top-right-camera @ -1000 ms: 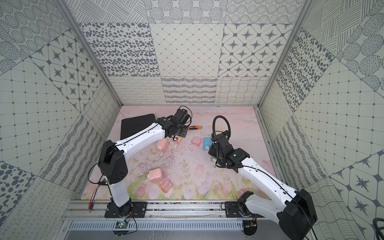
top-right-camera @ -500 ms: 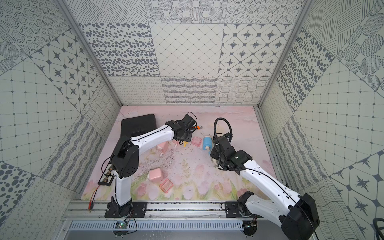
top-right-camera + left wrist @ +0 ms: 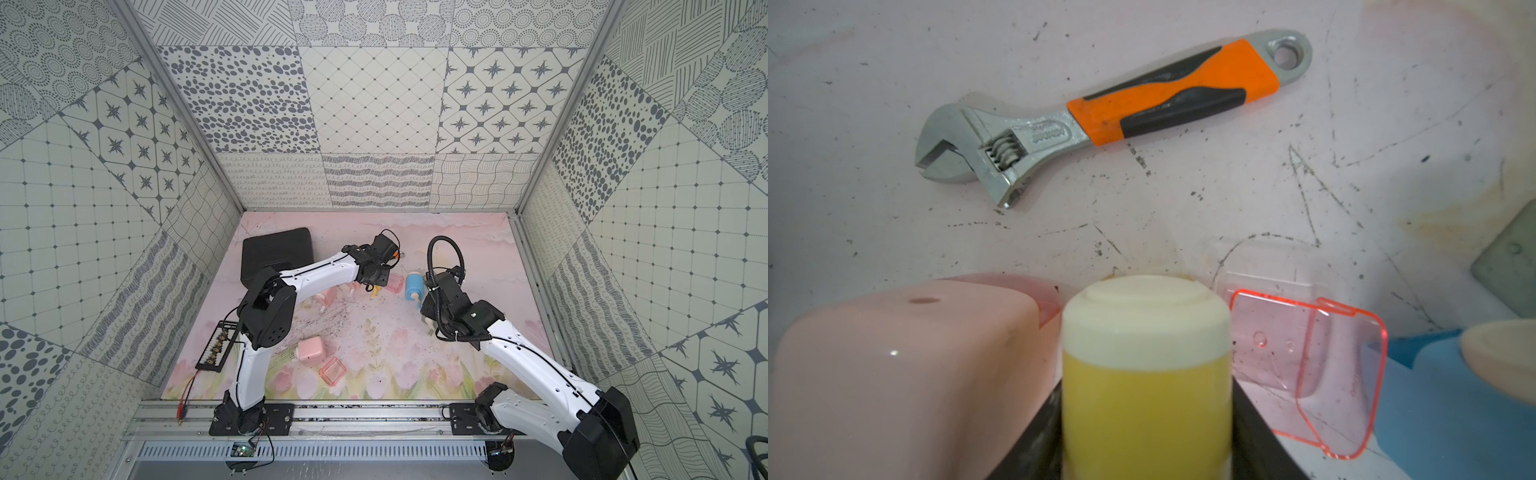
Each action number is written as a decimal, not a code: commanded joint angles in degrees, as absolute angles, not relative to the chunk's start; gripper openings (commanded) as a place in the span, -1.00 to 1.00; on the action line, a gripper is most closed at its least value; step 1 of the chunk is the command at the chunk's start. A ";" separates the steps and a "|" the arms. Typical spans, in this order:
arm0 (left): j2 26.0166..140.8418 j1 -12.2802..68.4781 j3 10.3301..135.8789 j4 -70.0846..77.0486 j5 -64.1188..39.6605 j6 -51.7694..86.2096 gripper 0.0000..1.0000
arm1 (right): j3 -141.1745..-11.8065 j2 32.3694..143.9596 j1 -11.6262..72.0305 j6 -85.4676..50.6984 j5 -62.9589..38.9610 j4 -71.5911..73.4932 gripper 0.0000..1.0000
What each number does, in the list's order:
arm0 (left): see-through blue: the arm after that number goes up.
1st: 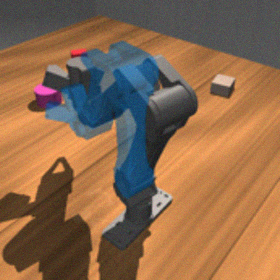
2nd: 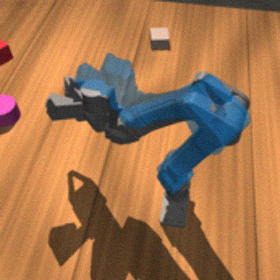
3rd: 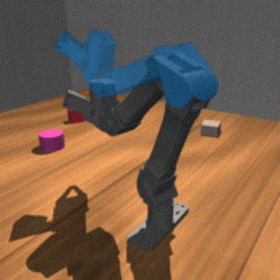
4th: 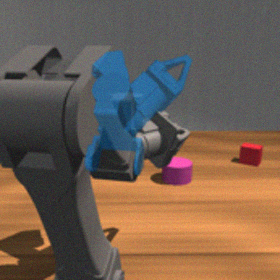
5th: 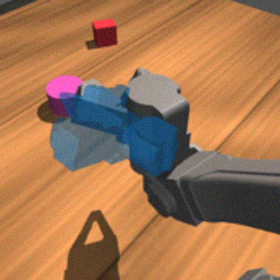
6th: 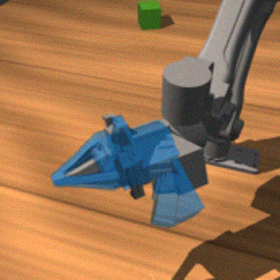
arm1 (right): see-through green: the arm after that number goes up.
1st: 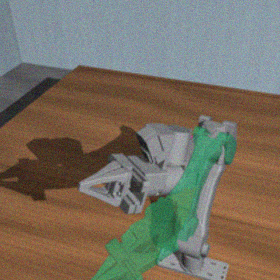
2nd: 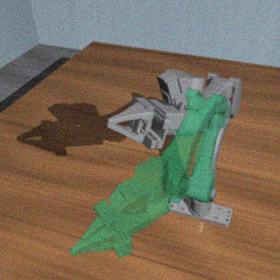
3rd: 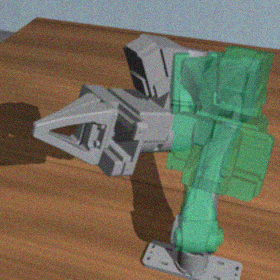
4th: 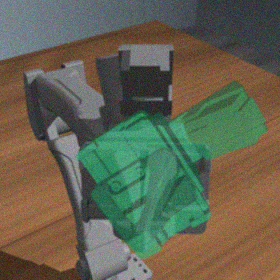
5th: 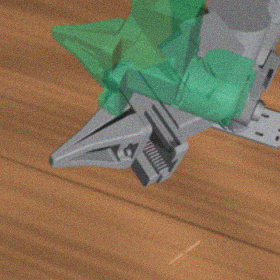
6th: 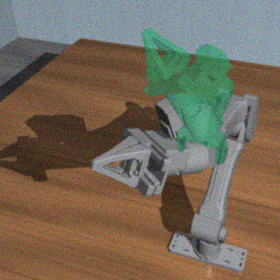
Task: Put the tray back into the pencil sharpener
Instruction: Place the pencil sharpener at the center of the board.
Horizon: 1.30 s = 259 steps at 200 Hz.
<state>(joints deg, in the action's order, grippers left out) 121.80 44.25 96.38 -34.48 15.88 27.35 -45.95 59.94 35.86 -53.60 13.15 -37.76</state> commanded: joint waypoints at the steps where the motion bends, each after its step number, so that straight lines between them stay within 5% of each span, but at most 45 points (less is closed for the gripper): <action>1: 123.04 44.34 97.64 -33.03 17.29 28.45 -1.00 | -46.48 58.68 35.60 -54.00 14.04 -38.73 -0.50; 53: 122.72 44.44 97.40 -33.83 17.71 28.21 -0.59 | -46.59 58.73 35.66 -53.61 14.24 -38.73 -0.42; 103: 121.05 44.98 96.94 -35.65 21.49 27.21 -0.82 | -46.16 59.14 35.68 -53.00 14.06 -37.80 -0.40; 142: 119.97 45.64 95.74 -36.22 23.46 27.74 -0.81 | -45.87 59.26 35.62 -52.52 13.98 -36.85 -0.40; 259: 120.69 45.70 96.04 -36.45 22.15 28.81 0.09 | -46.58 57.88 35.60 -50.14 14.77 -38.55 -0.30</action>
